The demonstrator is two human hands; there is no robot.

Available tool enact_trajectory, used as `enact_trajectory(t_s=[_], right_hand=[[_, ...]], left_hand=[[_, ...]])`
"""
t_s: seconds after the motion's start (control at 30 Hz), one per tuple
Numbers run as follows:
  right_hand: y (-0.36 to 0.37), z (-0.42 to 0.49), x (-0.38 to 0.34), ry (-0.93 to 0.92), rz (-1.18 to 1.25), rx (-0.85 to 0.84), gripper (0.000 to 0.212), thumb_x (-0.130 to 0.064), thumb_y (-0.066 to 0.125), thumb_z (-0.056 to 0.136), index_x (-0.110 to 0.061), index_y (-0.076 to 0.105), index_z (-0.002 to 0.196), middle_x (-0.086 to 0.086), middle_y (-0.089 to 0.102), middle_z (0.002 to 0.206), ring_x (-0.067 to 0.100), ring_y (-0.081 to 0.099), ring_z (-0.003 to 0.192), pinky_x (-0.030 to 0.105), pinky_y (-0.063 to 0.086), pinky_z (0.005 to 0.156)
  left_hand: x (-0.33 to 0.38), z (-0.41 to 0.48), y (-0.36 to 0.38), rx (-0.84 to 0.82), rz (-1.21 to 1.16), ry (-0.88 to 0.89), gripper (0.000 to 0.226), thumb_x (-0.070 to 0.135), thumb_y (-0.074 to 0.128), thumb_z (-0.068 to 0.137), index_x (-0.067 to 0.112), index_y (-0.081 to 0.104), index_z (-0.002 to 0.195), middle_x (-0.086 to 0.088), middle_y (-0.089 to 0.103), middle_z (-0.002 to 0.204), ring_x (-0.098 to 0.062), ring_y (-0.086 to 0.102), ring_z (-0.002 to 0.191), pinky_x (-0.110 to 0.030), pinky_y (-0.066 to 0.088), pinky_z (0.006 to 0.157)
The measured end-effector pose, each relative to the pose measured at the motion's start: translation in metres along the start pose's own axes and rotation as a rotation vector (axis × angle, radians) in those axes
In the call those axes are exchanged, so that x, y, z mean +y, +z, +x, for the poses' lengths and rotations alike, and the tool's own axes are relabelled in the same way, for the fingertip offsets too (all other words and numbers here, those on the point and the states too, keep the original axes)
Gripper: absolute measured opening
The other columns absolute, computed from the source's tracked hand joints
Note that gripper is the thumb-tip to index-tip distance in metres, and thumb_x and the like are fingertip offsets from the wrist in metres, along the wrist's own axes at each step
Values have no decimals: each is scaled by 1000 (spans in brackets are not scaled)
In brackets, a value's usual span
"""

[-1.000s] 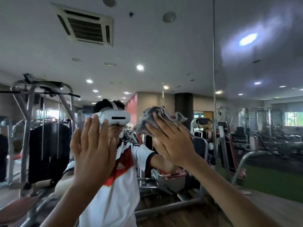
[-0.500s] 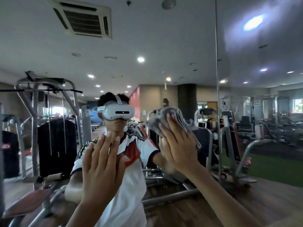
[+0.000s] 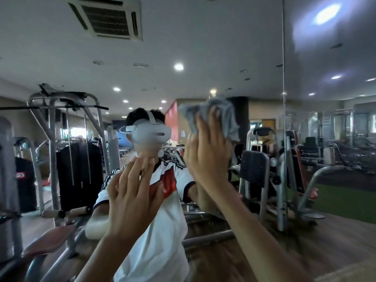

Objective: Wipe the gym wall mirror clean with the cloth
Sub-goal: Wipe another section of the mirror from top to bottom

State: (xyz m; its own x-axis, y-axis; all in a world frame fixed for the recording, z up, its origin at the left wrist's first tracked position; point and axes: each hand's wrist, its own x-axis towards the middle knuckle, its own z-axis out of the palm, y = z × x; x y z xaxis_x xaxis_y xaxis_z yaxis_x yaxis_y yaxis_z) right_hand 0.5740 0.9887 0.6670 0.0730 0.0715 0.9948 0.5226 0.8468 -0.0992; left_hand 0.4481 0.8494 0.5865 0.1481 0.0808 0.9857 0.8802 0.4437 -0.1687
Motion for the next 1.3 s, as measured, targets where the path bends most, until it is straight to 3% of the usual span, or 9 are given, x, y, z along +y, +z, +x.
enact_trajectory(t_s=[0.13,0.23,0.43,0.6,0.73,0.9,1.0,1.17,1.3], right_hand=[[-16,-106,3,-297,-33,-162,49,-37,32,107,-21,36,153,8,30,161,20,28,149,40,36,112],[-27,-129,30,-107,-68,-133,50,-41,31,106,-19,40,150,11,32,159,23,32,146,45,41,107],[-3,-9,-39,229,-34,2,55,-37,28,104,-13,38,152,17,28,161,30,25,149,33,8,118],[23,-16,-139,-93,5,-25,52,-35,35,104,-17,39,153,11,30,161,22,24,150,37,32,105],[15,-99,-137,-311,9,-157,51,-37,37,106,-22,34,155,5,23,164,15,21,151,42,43,102],[14,-69,-125,-23,8,-56,53,-43,19,108,-20,30,154,10,20,164,25,17,152,45,19,122],[25,-8,-177,61,3,-5,62,-46,9,105,-17,34,153,13,26,161,28,21,151,38,16,117],[54,2,-282,-142,74,-31,54,-38,27,103,-19,39,153,10,29,161,21,23,150,37,35,98],[47,-82,-299,-569,27,-147,51,-34,39,104,-22,38,154,6,28,162,19,42,141,41,43,94]], left_hand=[[-29,-5,-14,-16,-26,-69,54,39,47,96,6,54,138,-15,42,149,-32,40,135,-52,30,108],[-59,-8,-28,-40,-2,-83,56,40,48,95,8,50,141,-14,39,151,-31,36,137,-57,32,106],[-108,-9,-52,-120,46,-150,63,44,49,91,12,47,145,-17,38,153,-33,32,139,-49,20,110],[-153,-20,-72,-159,18,-228,62,55,38,94,20,43,146,-15,33,155,-33,29,141,-48,18,110],[-197,-28,-92,-195,7,-280,65,65,23,97,24,41,145,-15,34,154,-36,30,140,-60,23,109],[-248,-35,-116,-221,-1,-336,62,52,37,91,25,44,146,-11,29,156,-33,24,143,-58,19,109],[-274,-42,-126,-227,0,-357,61,50,36,92,25,42,147,-12,28,157,-34,26,143,-59,22,108],[-304,-62,-142,-236,2,-404,62,52,38,91,26,43,147,-11,29,157,-33,27,142,-61,24,107],[-341,-77,-158,-305,24,-410,63,56,36,93,29,39,149,-9,24,159,-33,26,142,-63,26,109]])
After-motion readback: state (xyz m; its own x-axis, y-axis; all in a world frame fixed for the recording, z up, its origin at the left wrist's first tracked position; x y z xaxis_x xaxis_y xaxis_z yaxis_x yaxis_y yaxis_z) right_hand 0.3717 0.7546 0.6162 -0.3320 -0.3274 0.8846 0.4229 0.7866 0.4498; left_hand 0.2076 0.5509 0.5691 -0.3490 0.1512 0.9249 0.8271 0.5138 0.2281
